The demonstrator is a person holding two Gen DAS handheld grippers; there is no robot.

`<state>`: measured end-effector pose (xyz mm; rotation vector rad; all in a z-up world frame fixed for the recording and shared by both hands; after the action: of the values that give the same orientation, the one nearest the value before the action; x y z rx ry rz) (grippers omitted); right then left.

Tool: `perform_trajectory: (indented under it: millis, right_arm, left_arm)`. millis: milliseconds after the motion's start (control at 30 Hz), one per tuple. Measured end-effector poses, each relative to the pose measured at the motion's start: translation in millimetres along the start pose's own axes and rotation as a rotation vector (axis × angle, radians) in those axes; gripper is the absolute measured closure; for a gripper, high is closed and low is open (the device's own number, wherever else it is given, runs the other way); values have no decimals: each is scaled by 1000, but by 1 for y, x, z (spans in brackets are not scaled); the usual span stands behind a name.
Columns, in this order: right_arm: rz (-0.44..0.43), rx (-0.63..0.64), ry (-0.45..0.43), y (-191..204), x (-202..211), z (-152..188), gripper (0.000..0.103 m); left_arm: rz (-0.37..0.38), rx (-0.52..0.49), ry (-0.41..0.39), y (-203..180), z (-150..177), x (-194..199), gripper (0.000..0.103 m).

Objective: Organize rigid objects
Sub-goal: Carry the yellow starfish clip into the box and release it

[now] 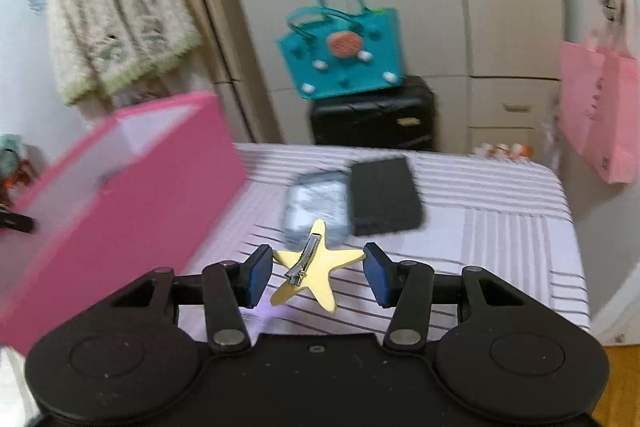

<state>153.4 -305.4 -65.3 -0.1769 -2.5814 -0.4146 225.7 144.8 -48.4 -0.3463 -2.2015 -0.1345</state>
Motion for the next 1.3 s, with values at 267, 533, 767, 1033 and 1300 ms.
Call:
perform_trajectory:
  millis: [267,533,767,1033,1300]
  right_arm:
    - [-214,129,8,83,28,-30,47]
    - [-345,309,92,154,22,-49,47]
    - [-293,533,183,190,-22,-40,48]
    - [-231,655,266,198,-58,-31,48]
    - [-180,738,298,202,-78,-24,47]
  left_arm:
    - [-2,-32,15,-2,-1,-1,95]
    - [-19,-90,37,-6,-4,-2,95]
    - [-34,-109,38,-8,-4,-1,95]
    - [-18,-85,31,-7,-3,0,95]
    - [-18,-84,31,-5,-3,1,95]
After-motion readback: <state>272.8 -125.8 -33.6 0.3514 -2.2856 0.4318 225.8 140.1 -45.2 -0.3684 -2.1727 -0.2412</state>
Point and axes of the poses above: each gripper's, at about its wrist camera, not at the fingertips, and x roughly against the way its jaws point, y to its left, z to its underside, the point moved 6 cm from there along -x, roughly the way its jaws point, and after that the axes turned 4 degrees about -x, right-handed, at the moved point
